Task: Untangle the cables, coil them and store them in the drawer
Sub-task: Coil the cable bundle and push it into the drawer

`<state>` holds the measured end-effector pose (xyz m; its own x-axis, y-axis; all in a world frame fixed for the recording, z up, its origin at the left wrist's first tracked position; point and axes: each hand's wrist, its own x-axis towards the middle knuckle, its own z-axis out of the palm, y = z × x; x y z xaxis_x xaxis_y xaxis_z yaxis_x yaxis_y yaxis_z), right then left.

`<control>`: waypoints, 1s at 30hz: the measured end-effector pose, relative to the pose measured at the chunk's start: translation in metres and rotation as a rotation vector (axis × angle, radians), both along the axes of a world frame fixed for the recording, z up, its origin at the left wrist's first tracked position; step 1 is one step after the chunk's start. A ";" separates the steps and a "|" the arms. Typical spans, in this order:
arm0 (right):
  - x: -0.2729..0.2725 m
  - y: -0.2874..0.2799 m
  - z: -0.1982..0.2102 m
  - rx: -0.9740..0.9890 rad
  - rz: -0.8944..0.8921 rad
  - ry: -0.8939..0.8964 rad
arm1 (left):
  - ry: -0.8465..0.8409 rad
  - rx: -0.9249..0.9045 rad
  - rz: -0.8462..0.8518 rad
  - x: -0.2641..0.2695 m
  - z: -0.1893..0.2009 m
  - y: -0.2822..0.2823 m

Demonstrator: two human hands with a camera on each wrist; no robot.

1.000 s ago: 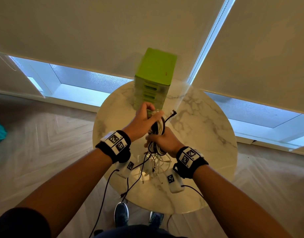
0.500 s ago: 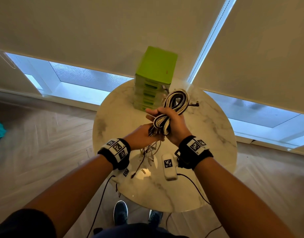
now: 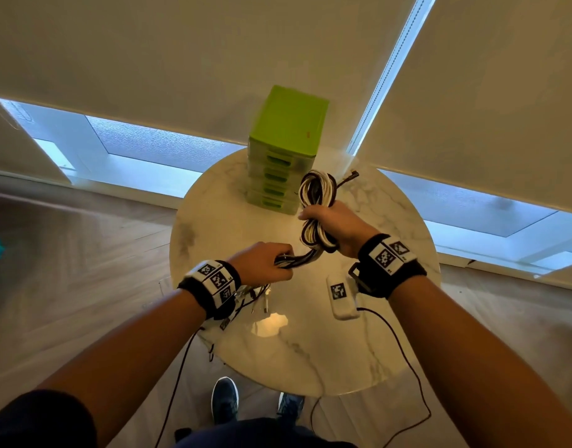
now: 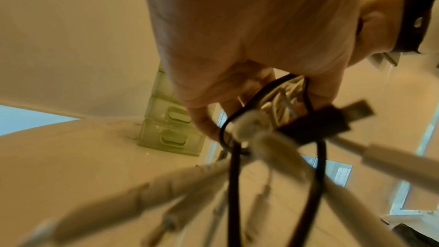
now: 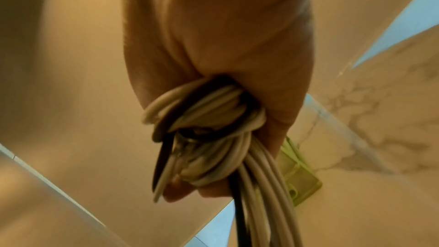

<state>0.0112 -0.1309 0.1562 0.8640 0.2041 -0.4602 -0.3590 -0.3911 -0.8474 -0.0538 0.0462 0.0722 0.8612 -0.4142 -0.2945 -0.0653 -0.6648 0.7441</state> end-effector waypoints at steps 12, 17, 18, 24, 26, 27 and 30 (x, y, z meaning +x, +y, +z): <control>-0.013 -0.017 -0.033 -0.567 0.358 0.167 | 0.011 0.138 -0.127 0.004 0.013 0.006; -0.019 -0.023 -0.048 -0.487 0.412 0.252 | -0.179 0.337 -0.145 0.007 0.020 0.004; -0.019 -0.024 -0.050 -0.463 0.418 0.258 | -0.224 0.367 -0.139 0.008 0.022 0.004; -0.019 -0.027 -0.048 -0.277 0.488 0.293 | -0.312 0.259 -0.018 0.023 0.033 0.006; -0.022 -0.022 -0.052 -0.318 0.507 0.292 | -0.335 0.274 -0.045 0.029 0.034 0.003; -0.024 -0.019 -0.055 -0.329 0.486 0.285 | -0.332 0.273 -0.041 0.031 0.035 0.001; -0.028 -0.013 -0.061 -0.356 0.354 0.242 | -0.288 0.195 0.000 0.031 0.033 0.001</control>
<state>-0.0168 -0.1444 0.0952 0.6322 0.2585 -0.7304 -0.3218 -0.7700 -0.5510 -0.0232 0.0472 0.1057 0.9205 -0.3741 -0.1129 -0.2542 -0.7927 0.5541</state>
